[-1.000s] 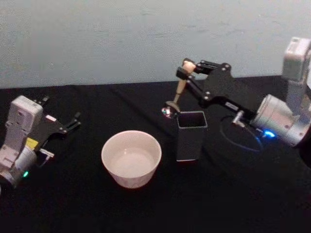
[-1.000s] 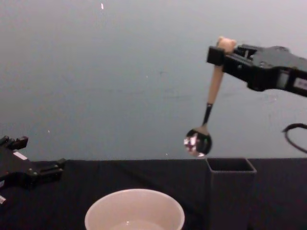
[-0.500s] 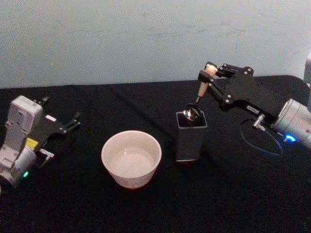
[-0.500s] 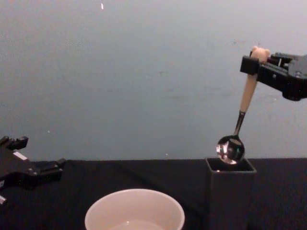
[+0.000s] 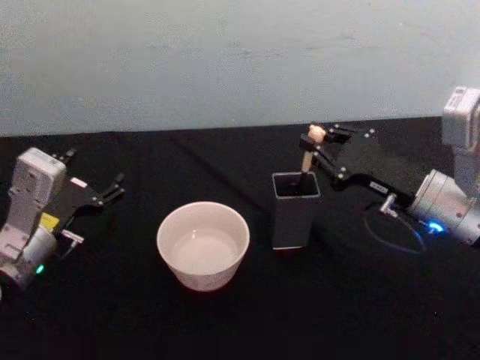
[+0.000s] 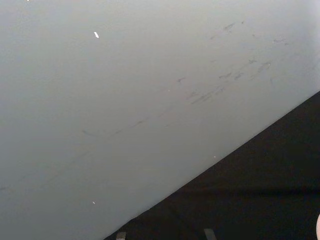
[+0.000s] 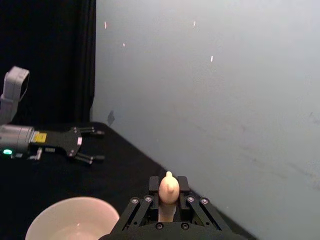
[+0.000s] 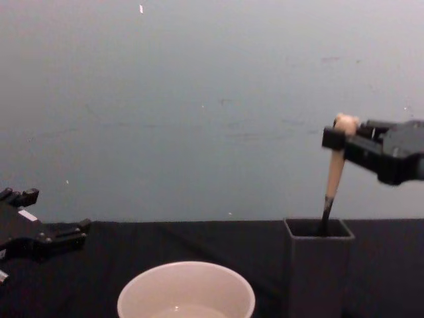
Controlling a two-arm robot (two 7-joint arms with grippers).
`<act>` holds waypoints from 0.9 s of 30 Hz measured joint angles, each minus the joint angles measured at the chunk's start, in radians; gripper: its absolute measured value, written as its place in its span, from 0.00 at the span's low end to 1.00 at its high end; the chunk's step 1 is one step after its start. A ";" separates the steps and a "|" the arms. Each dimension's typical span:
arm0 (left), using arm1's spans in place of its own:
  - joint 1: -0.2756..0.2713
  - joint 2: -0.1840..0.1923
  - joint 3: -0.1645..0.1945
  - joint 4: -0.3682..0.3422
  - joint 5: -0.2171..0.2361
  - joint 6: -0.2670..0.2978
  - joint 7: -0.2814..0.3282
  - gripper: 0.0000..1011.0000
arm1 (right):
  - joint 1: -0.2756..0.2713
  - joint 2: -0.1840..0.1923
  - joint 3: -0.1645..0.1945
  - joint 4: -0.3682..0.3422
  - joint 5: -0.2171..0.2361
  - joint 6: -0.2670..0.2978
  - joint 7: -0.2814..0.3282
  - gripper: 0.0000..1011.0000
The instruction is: Pick up the stirring spoon with one hand, stir inside the cup, then place it back in its original position.
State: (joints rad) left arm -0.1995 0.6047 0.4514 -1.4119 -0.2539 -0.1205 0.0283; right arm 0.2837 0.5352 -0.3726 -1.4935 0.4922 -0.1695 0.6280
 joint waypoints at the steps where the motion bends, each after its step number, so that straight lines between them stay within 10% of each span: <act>1: 0.000 0.000 0.000 0.000 0.000 0.000 0.000 0.99 | 0.000 -0.003 -0.005 0.009 -0.002 0.005 0.000 0.21; 27: 0.000 0.000 0.000 0.000 0.000 0.000 0.000 0.99 | -0.002 -0.030 -0.048 0.080 -0.052 0.047 -0.027 0.21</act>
State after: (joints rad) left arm -0.1995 0.6047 0.4514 -1.4119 -0.2539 -0.1205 0.0283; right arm 0.2820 0.5048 -0.4203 -1.4136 0.4406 -0.1222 0.6011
